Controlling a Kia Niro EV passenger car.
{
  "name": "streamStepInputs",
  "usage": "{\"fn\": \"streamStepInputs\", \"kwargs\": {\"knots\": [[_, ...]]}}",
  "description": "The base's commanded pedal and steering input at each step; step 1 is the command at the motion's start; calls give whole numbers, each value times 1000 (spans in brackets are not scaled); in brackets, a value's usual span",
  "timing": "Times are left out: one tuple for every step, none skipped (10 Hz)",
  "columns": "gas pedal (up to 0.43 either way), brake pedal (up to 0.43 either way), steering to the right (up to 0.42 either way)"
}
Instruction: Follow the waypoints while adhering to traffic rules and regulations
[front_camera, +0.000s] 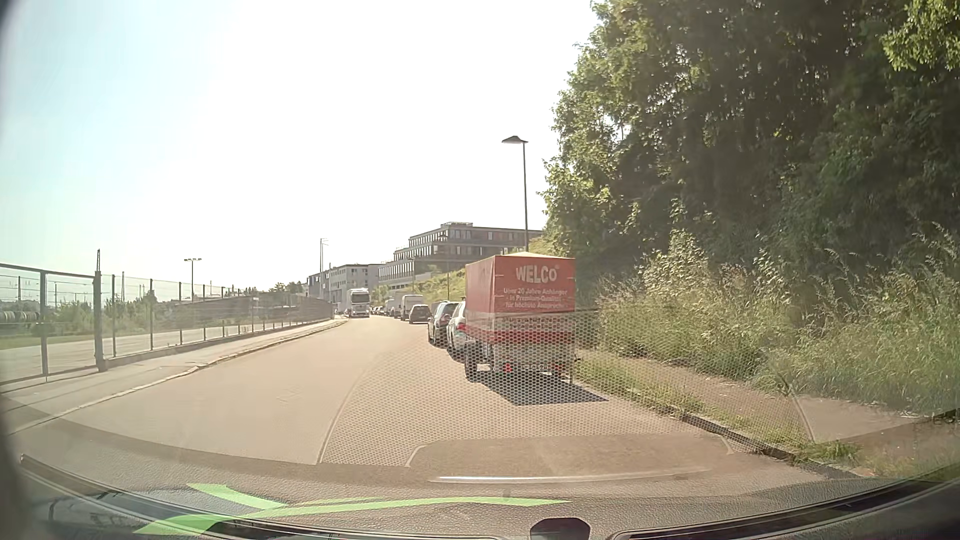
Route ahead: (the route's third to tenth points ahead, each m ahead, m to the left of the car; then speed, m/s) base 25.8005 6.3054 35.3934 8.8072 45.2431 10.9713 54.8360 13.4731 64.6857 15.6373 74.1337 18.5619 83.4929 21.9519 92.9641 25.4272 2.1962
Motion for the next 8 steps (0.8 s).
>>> {"fn": "streamStepInputs", "kwargs": {"knots": [[0,189,-101],[0,195,-118],[0,207,-129],[0,207,-137],[0,213,-145],[0,220,-150],[0,220,-150],[0,220,-149]]}}
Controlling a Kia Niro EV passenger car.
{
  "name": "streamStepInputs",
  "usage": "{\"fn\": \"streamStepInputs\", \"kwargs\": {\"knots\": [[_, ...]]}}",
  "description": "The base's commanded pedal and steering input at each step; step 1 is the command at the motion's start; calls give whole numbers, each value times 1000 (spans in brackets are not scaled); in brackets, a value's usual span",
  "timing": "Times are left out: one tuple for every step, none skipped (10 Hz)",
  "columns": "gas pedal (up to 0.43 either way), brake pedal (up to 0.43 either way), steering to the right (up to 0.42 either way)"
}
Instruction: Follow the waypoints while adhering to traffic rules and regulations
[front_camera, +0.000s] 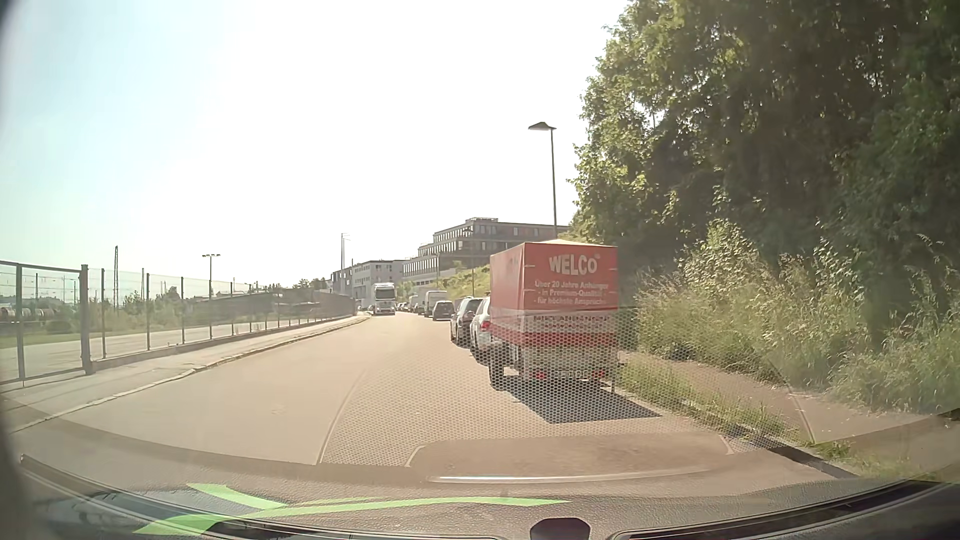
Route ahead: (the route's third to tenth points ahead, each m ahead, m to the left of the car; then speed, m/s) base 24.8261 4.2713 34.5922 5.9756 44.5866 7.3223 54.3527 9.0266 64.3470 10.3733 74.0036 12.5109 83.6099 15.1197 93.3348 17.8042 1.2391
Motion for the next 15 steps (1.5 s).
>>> {"fn": "streamStepInputs", "kwargs": {"knots": [[0,220,-149],[0,226,-149],[0,226,-147],[0,226,-140],[0,226,-131],[0,232,-130],[0,226,-130],[0,226,-127],[0,226,-123],[0,226,-123],[0,226,-123],[0,201,-123],[0,201,-123],[0,201,-122],[0,213,-122]]}}
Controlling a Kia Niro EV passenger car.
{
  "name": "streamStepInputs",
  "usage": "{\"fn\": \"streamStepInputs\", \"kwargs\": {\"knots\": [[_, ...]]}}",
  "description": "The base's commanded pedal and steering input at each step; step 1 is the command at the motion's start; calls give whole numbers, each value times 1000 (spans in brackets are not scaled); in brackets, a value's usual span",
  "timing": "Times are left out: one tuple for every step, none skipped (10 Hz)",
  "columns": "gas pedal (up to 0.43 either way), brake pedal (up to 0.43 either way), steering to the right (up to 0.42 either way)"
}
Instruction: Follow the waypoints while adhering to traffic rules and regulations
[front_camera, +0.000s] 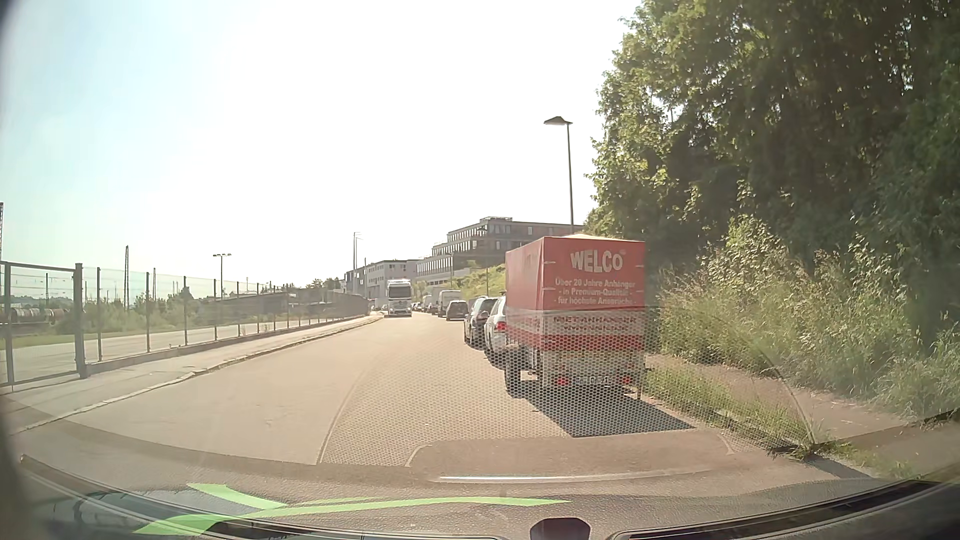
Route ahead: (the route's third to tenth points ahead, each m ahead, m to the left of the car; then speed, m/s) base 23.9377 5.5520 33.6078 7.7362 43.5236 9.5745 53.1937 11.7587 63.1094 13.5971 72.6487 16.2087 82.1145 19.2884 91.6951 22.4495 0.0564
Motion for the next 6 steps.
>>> {"fn": "streamStepInputs", "kwargs": {"knots": [[0,213,-122],[0,213,-121],[0,213,-121],[0,213,-121],[0,213,-121],[0,213,-121]]}}
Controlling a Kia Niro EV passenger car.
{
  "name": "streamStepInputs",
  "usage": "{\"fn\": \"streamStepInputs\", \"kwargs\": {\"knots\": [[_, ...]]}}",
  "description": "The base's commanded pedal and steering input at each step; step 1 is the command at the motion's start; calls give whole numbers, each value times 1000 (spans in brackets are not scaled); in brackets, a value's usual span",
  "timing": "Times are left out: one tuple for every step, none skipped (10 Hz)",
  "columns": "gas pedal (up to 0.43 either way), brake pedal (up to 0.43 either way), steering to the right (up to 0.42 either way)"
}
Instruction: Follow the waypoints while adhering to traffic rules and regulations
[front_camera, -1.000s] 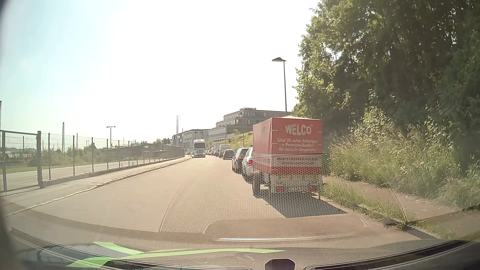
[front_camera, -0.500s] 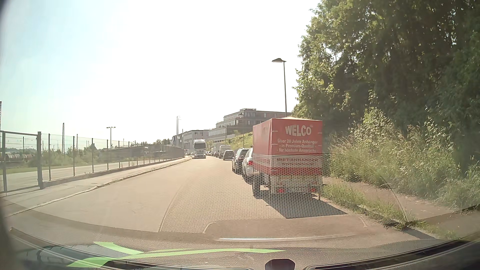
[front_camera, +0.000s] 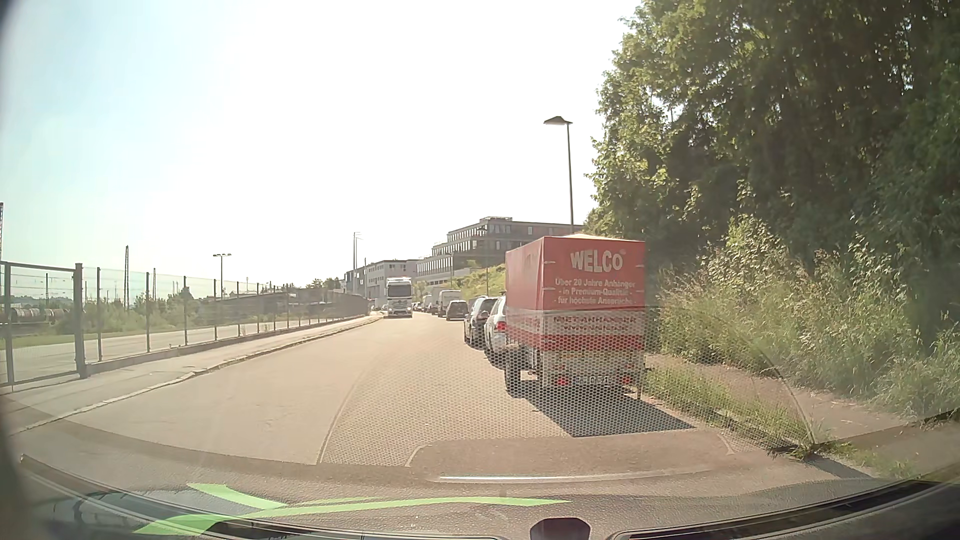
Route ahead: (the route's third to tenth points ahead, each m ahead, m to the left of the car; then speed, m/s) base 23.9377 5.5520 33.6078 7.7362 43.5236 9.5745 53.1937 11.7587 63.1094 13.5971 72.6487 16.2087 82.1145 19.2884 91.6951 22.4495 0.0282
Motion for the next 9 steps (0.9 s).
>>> {"fn": "streamStepInputs", "kwargs": {"knots": [[0,213,-121],[0,213,-121],[0,213,-121],[0,213,-120],[0,220,-120],[0,220,-120],[0,220,-120],[0,220,-120],[0,220,-120]]}}
